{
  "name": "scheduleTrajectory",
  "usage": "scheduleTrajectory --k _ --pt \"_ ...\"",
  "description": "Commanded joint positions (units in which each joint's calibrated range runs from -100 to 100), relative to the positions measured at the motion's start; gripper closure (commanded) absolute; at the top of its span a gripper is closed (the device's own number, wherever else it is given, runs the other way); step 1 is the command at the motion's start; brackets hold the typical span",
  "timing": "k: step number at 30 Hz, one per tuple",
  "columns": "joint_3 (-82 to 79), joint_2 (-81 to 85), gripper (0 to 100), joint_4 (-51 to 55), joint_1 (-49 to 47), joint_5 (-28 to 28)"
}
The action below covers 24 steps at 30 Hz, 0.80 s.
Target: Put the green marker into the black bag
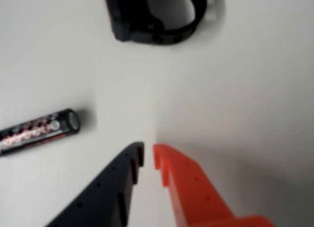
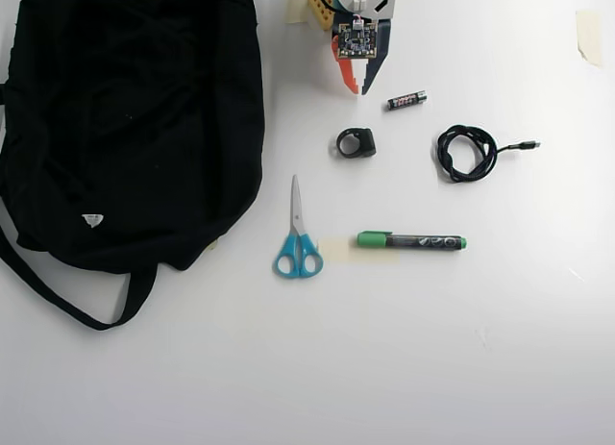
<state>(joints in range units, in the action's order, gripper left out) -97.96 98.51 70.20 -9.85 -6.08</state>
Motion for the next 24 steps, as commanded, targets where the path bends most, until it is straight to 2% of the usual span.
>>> scheduleTrajectory --k 1,12,16,24 --pt "-1.1 0.9 98 -0.3 -0.3 -0.2" --pt "6.6 -0.7 98 -0.9 0.1 -0.2" --pt "12.2 -9.0 98 -5.3 0.1 0.1" --pt "26.6 -20.0 98 -7.4 0.1 0.2"
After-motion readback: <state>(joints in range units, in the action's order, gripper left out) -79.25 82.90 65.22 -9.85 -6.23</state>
